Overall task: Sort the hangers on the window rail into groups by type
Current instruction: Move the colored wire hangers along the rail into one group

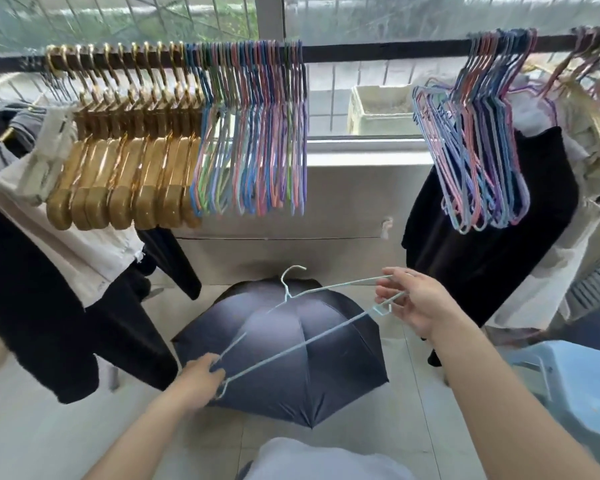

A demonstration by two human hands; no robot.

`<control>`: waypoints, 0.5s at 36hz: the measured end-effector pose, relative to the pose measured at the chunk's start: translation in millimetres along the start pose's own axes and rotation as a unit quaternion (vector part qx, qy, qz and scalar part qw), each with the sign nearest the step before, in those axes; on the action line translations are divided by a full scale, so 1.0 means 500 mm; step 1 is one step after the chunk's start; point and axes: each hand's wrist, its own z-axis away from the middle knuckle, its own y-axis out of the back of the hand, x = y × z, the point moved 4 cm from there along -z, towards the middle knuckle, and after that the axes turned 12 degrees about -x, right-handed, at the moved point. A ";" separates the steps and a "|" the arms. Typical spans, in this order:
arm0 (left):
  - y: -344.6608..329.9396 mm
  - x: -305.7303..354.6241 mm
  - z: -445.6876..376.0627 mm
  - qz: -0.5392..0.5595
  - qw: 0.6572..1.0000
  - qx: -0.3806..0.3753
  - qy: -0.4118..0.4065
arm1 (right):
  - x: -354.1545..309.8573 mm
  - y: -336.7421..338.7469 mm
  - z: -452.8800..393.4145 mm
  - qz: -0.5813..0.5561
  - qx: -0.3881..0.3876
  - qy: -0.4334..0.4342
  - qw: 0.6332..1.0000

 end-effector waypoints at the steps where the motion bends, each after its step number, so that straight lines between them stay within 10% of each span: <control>1: 0.005 0.005 0.020 -0.001 1.000 -0.001 -0.009 | 0.012 0.019 -0.003 -0.019 0.015 -0.001 1.000; 6: 0.023 0.024 0.086 0.150 0.986 -0.020 -0.074 | 0.082 0.086 -0.016 -0.130 0.086 -0.017 0.988; 11: 0.051 0.093 0.185 0.399 0.901 0.002 -0.170 | 0.150 0.120 -0.019 -0.221 0.140 -0.055 0.964; 18: 0.019 0.159 0.198 0.363 0.911 -0.021 -0.193 | 0.241 0.041 0.016 -0.051 0.086 -0.233 0.967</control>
